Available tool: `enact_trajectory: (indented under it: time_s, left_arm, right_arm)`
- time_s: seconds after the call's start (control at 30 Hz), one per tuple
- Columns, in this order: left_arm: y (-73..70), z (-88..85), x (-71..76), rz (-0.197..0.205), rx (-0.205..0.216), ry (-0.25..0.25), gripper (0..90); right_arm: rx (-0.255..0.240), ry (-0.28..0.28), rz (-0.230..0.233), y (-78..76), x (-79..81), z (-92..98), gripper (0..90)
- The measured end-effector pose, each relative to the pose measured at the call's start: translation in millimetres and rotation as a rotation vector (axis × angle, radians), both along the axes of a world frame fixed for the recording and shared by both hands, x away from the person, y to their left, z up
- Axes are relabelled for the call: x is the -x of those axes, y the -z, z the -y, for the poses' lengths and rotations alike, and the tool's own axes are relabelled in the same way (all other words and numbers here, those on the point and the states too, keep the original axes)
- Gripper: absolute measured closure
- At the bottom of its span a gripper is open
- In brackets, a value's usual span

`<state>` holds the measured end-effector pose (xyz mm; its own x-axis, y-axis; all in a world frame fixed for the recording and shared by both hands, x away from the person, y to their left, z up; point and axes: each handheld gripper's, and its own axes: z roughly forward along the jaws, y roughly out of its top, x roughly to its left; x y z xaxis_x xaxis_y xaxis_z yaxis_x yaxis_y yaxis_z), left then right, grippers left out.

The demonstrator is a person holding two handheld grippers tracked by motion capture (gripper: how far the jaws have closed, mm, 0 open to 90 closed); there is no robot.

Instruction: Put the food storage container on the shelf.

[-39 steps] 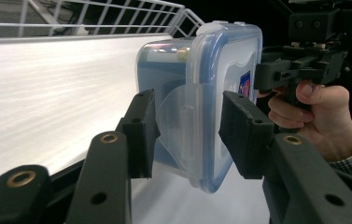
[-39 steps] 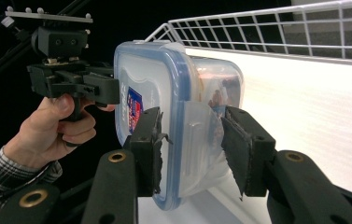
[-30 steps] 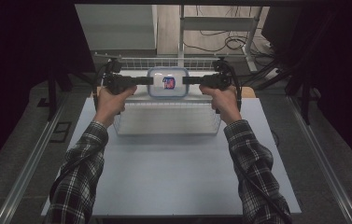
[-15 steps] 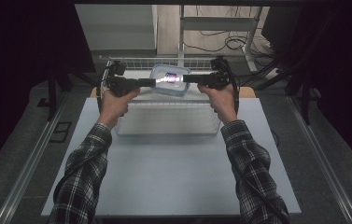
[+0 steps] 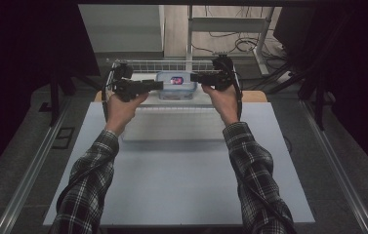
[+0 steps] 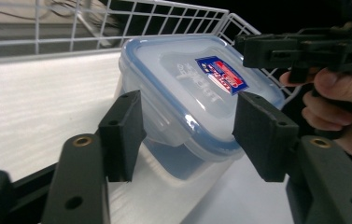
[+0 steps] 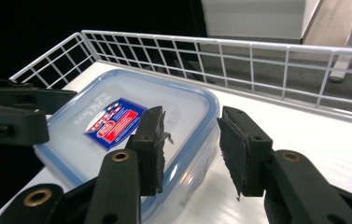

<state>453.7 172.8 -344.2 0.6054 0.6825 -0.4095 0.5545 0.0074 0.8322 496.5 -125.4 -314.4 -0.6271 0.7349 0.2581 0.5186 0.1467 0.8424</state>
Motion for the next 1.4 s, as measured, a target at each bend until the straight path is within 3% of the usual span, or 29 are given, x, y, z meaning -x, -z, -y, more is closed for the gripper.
enact_trajectory:
  time_s: [0.07,0.13,0.17,0.2,0.33,0.43,0.57,0.8,1.07,1.4]
  left_arm:
    - [-2.8,1.8,2.7,0.037,-0.035,-0.019,33.6]
    - [-4.2,1.2,4.6,0.057,-0.031,-0.02,25.8]
    - [-4.3,1.0,5.2,0.061,-0.028,-0.017,19.1]
    - [-4.3,0.5,6.1,0.069,-0.028,-0.012,19.1]
    - [-3.0,0.2,12.8,0.091,-0.058,-0.01,7.6]
    - [-0.4,0.8,21.0,0.113,-0.092,0.011,4.5]
    - [2.6,0.7,30.0,0.138,-0.099,0.036,3.0]
    - [8.0,2.7,48.7,0.196,-0.106,0.06,2.1]
    - [16.8,1.3,71.8,0.226,-0.06,0.098,3.4]
    - [31.7,10.8,99.1,0.284,-0.124,0.138,3.3]
  right_arm:
    - [0.01,-0.003,0.011,-0.5,1.5,0.0,58.3]
    - [-0.001,-0.023,0.029,-0.9,4.7,1.9,55.8]
    - [-0.029,-0.044,0.032,-1.4,7.7,4.8,50.8]
    - [-0.029,-0.044,0.032,-1.4,7.7,4.8,50.8]
    - [-0.048,-0.11,0.034,-0.3,15.0,6.8,33.5]
    - [-0.029,-0.122,0.059,4.3,24.0,6.6,18.8]
    - [0.003,-0.1,0.094,12.8,32.5,7.8,7.7]
    - [0.038,-0.131,0.126,23.8,50.1,10.8,2.8]
    - [0.066,-0.163,0.157,29.1,73.8,14.2,2.5]
    - [0.061,-0.193,0.176,35.7,97.7,13.4,2.0]
